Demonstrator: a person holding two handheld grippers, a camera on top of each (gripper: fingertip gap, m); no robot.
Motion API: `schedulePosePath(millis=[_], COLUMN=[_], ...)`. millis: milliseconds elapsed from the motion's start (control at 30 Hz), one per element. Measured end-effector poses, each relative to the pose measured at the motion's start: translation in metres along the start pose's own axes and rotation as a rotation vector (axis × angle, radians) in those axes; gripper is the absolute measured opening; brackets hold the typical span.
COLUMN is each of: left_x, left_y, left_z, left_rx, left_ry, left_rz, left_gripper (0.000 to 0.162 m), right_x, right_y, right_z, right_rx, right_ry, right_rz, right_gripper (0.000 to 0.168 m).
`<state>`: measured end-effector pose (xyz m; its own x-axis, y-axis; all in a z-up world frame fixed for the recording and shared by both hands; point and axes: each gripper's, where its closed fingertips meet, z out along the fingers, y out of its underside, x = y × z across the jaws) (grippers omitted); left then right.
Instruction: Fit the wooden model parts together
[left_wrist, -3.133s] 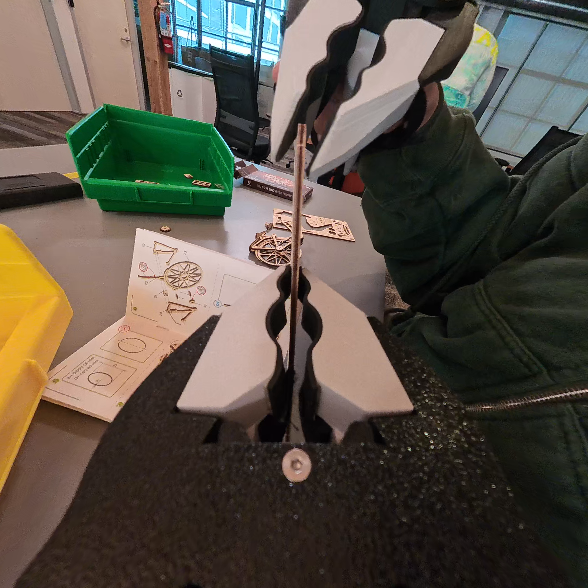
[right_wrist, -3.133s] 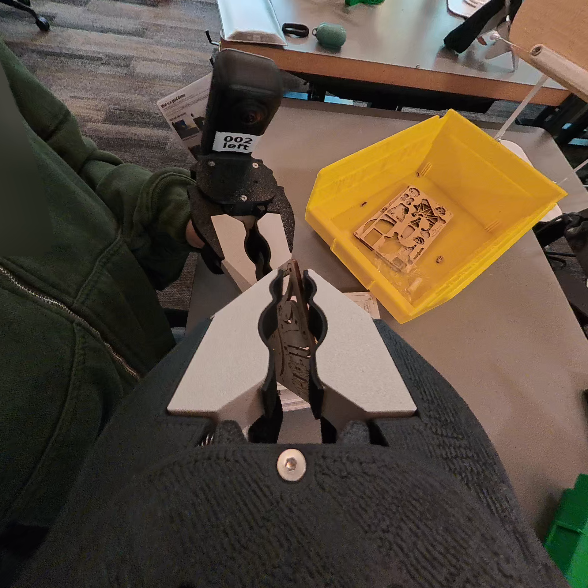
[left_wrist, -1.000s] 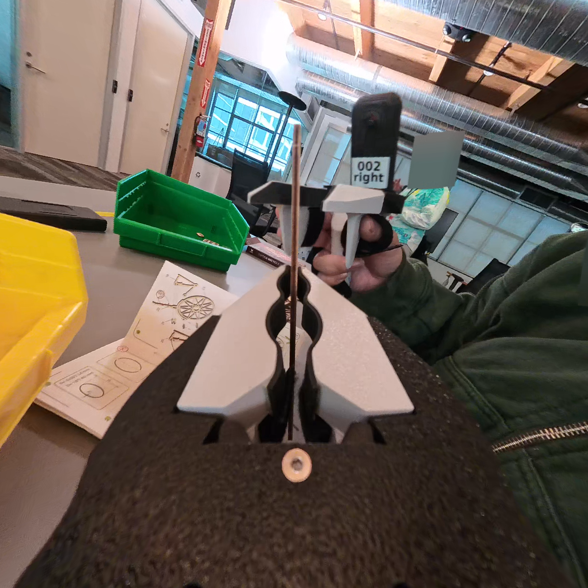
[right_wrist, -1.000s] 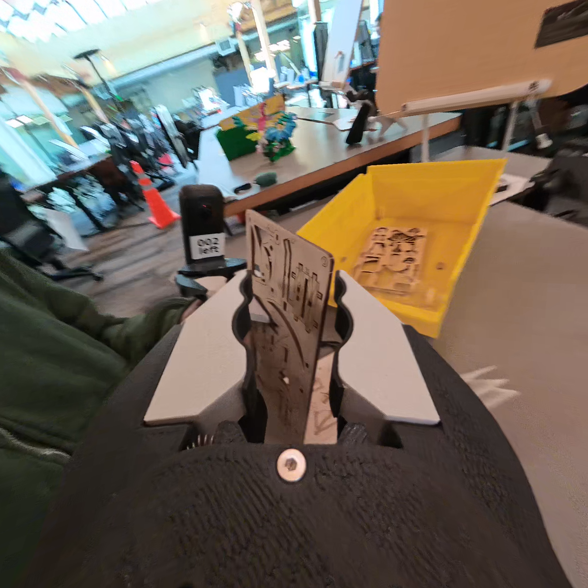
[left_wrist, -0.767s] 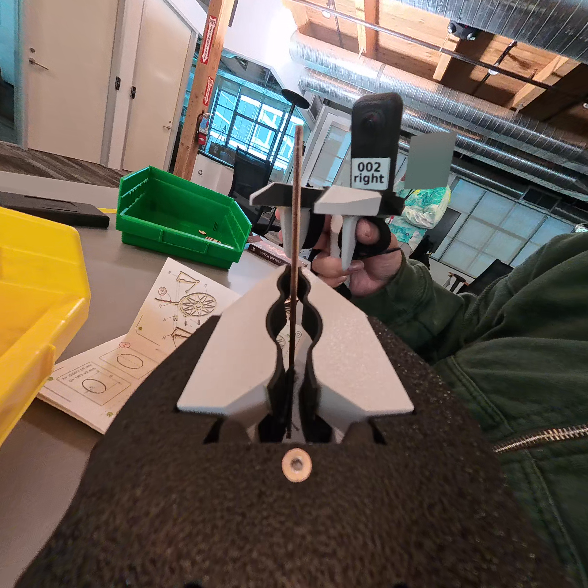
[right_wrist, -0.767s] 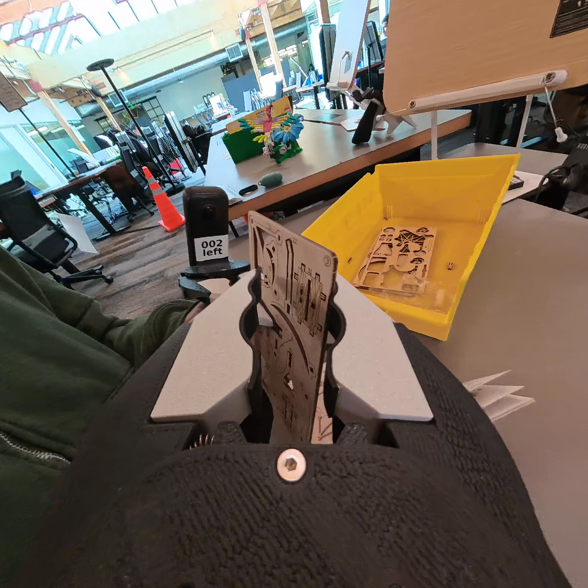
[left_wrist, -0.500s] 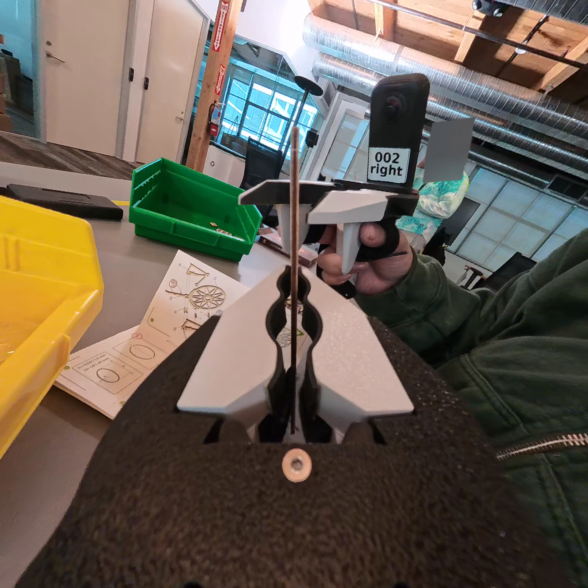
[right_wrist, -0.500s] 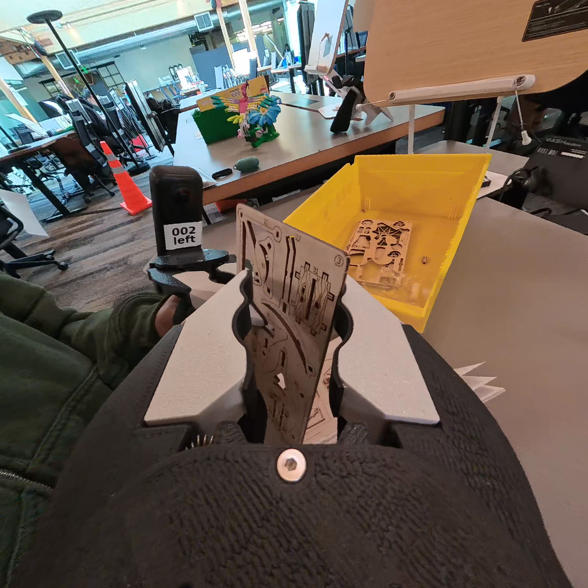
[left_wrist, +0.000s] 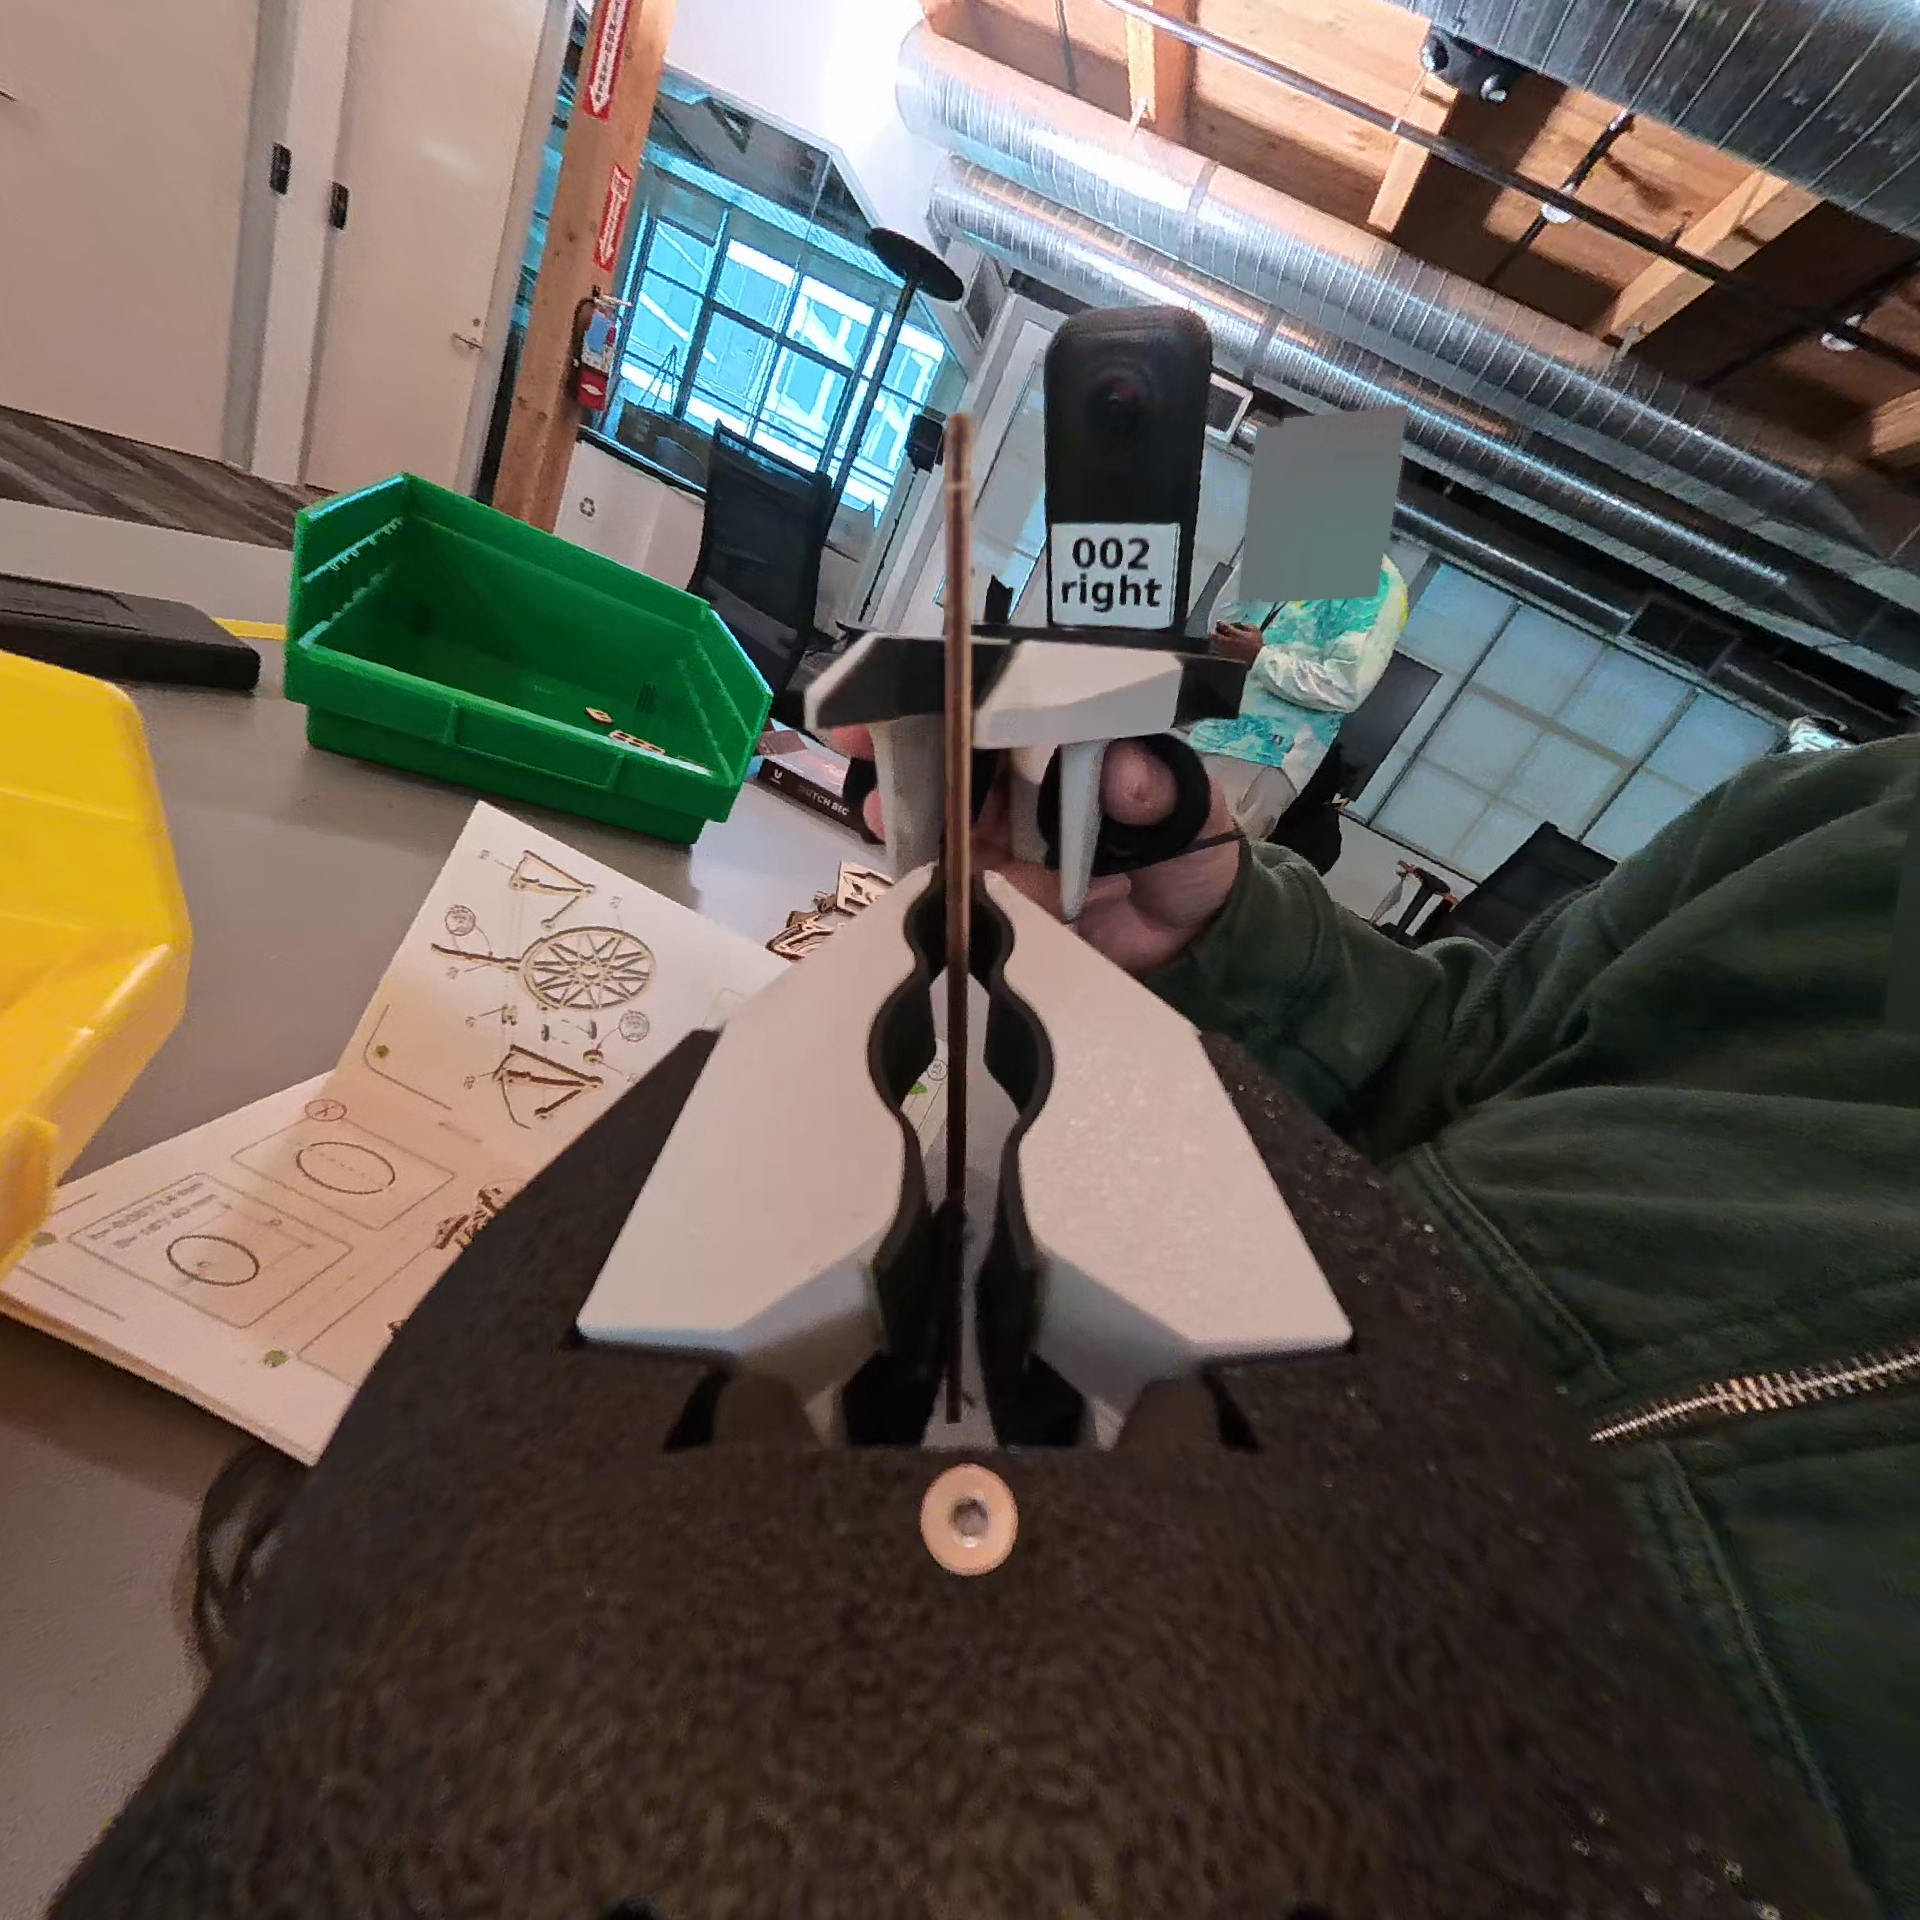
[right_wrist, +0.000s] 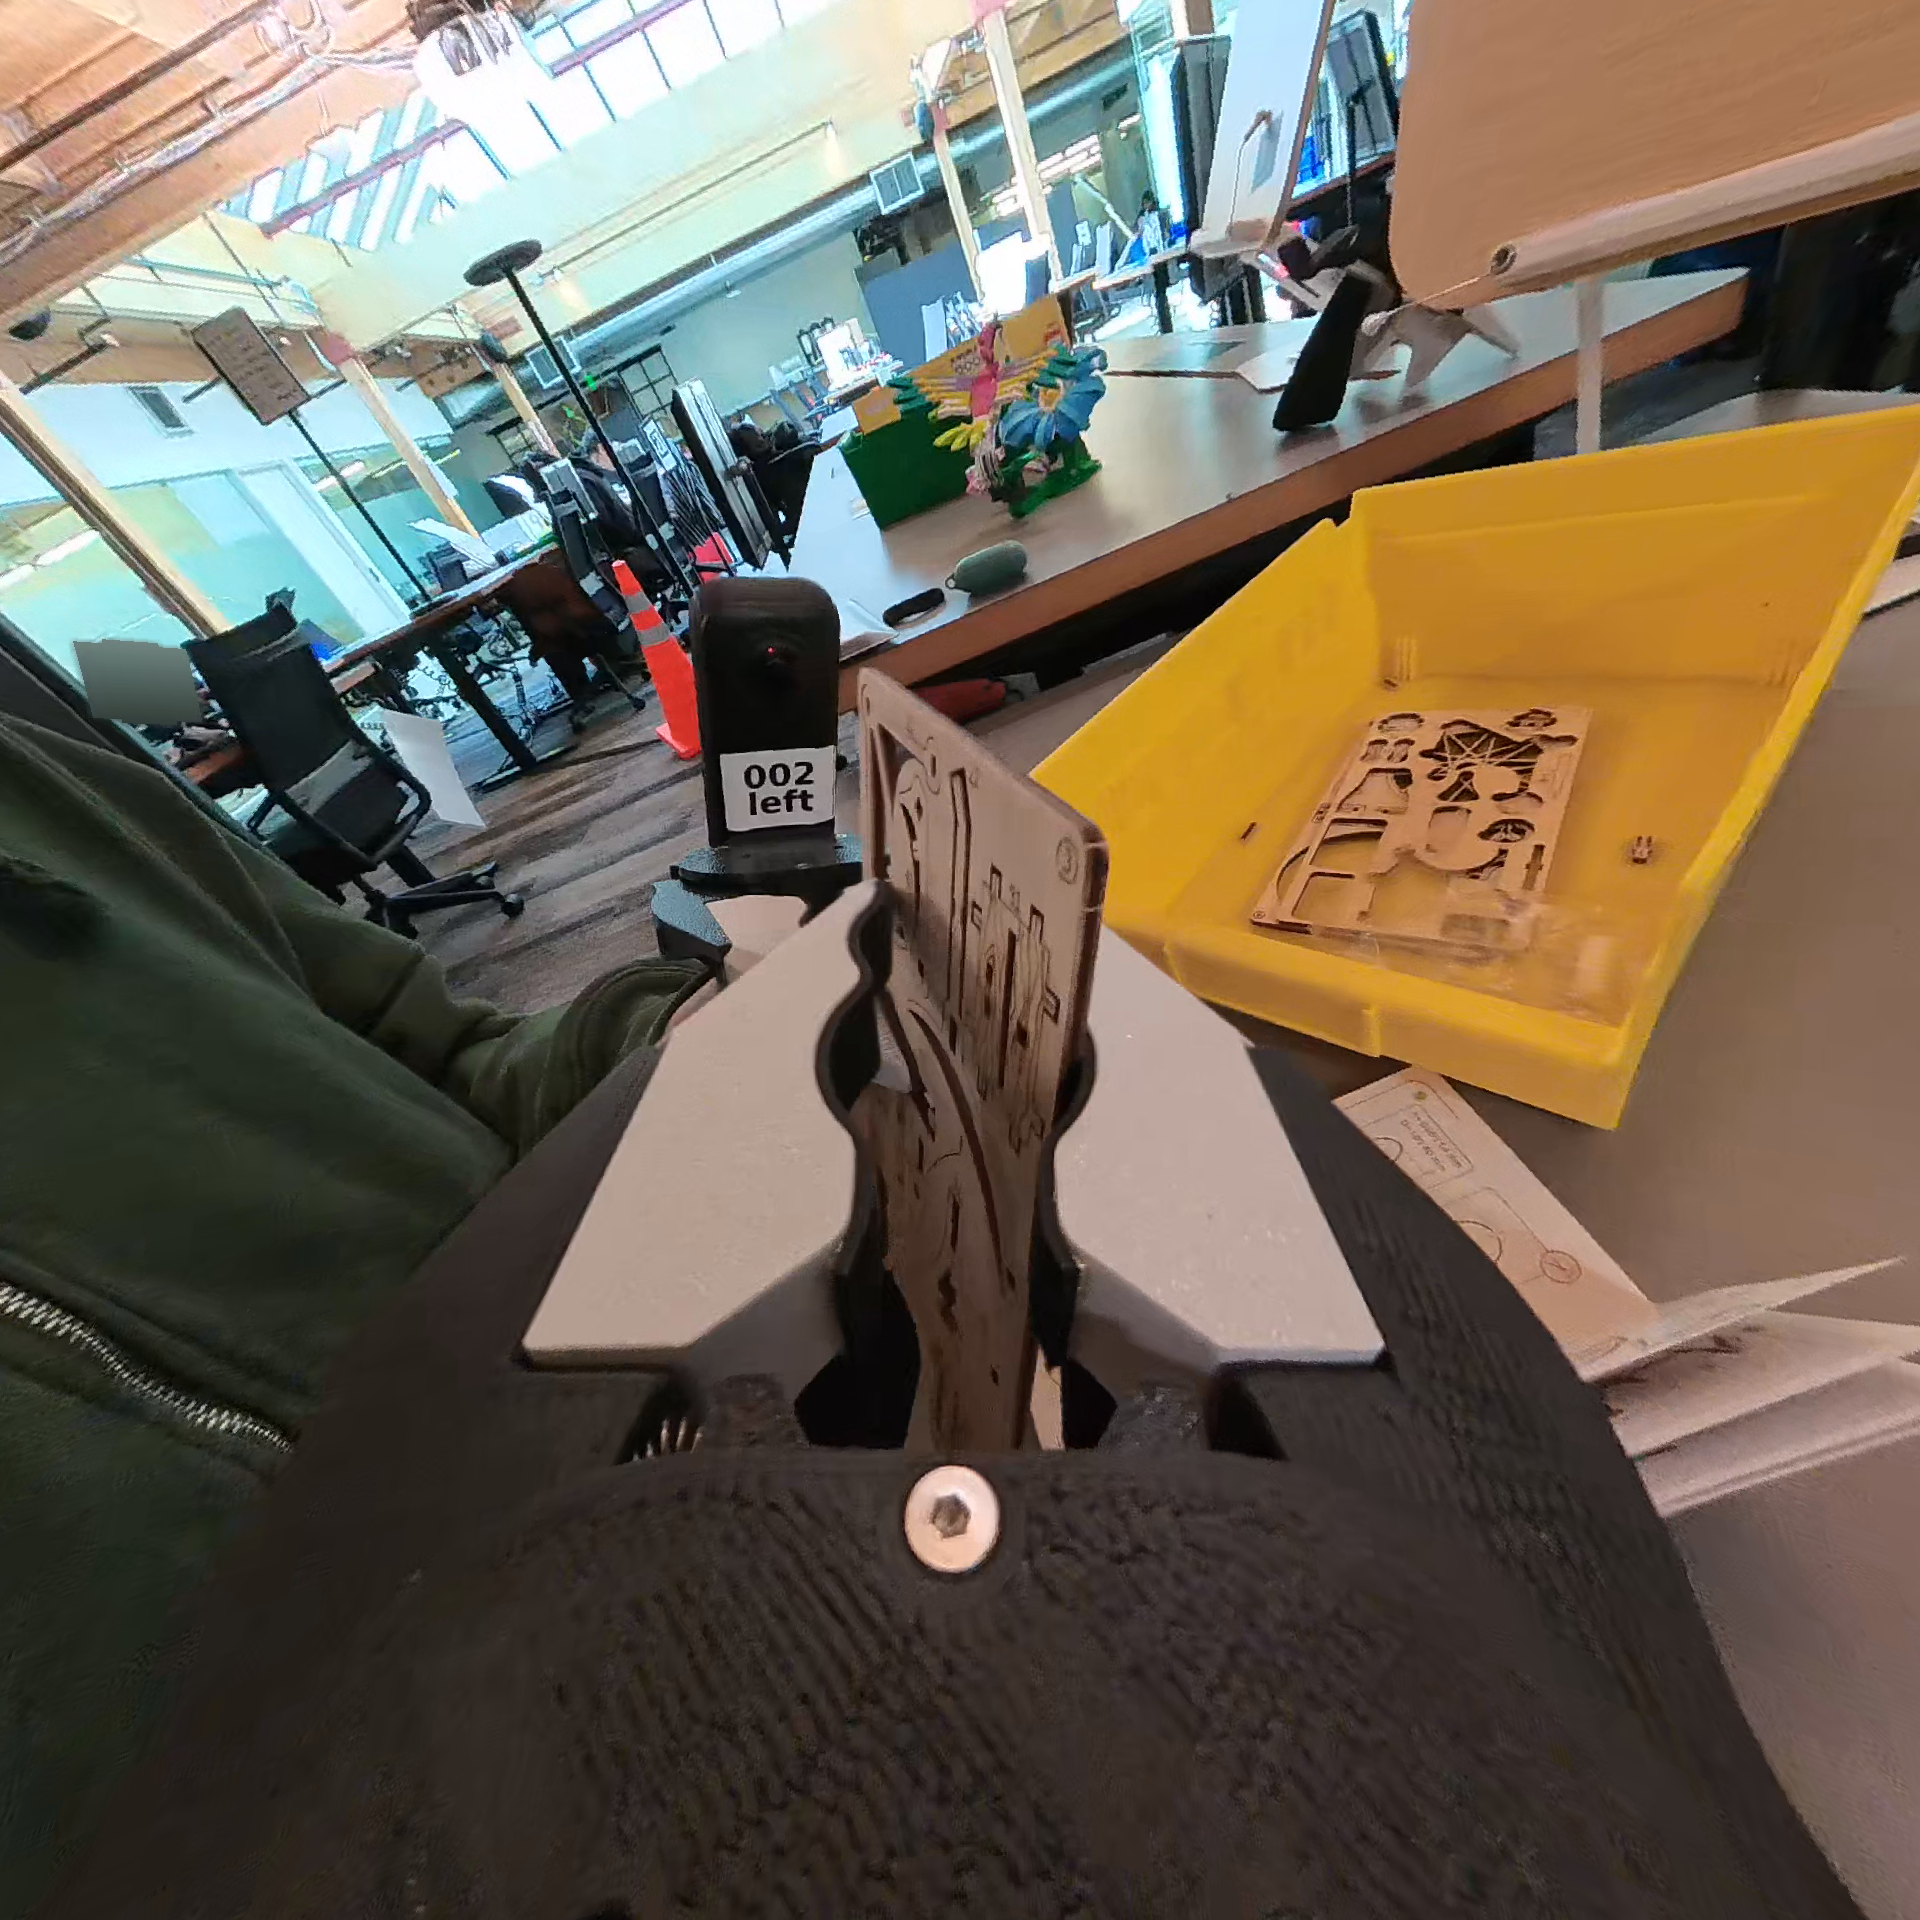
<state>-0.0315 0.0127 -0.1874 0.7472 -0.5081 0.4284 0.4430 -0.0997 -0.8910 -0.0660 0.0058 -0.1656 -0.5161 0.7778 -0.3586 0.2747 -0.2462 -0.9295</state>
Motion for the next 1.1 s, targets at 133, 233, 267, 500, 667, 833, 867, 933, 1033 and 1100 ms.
schedulePosePath(millis=[133, 233, 267, 500, 667, 833, 867, 933, 1033, 1100], left_x=[0.001, 0.0, -0.001, -0.009, -0.009, 0.002, 0.004, 0.01, 0.027, 0.038], left_y=[-0.001, 0.0, 0.0, 0.0, 0.0, -0.004, -0.003, -0.005, -0.023, -0.024], left_z=[0.0, 0.0, 0.0, -0.002, -0.002, -0.002, 0.0, -0.002, -0.015, -0.018], left_rx=[0.012, 0.003, 0.0, -0.035, -0.037, -0.002, -0.004, 0.035, 0.159, 0.16], left_ry=[0.016, -0.001, -0.014, -0.138, -0.144, -0.062, -0.036, 0.058, 0.26, 0.359], left_rz=[-0.02, -0.002, 0.007, 0.149, 0.163, 0.133, 0.111, 0.036, -0.107, -0.133], left_gripper=[0.001, 0.001, 0.001, 0.005, 0.006, 0.001, 0.001, 0.001, 0.001, 0.001], right_x=[-0.002, 0.001, 0.002, 0.005, 0.004, -0.004, -0.005, -0.019, -0.033, -0.034], right_y=[-0.001, 0.0, 0.0, 0.0, -0.002, -0.006, -0.005, -0.011, -0.029, -0.039], right_z=[-0.001, -0.001, -0.001, 0.0, 0.0, -0.002, -0.003, -0.009, -0.03, -0.043], right_rx=[0.007, 0.007, 0.011, 0.018, 0.029, 0.068, 0.061, 0.107, 0.233, 0.299], right_ry=[-0.011, 0.016, 0.027, 0.154, 0.2, 0.101, 0.065, -0.089, -0.265, -0.331], right_rz=[-0.004, -0.018, -0.024, -0.137, -0.19, -0.18, -0.145, -0.082, 0.01, 0.064], right_gripper=[0.019, 0.015, 0.014, 0.014, 0.014, 0.021, 0.03, 0.04, 0.05, 0.046])
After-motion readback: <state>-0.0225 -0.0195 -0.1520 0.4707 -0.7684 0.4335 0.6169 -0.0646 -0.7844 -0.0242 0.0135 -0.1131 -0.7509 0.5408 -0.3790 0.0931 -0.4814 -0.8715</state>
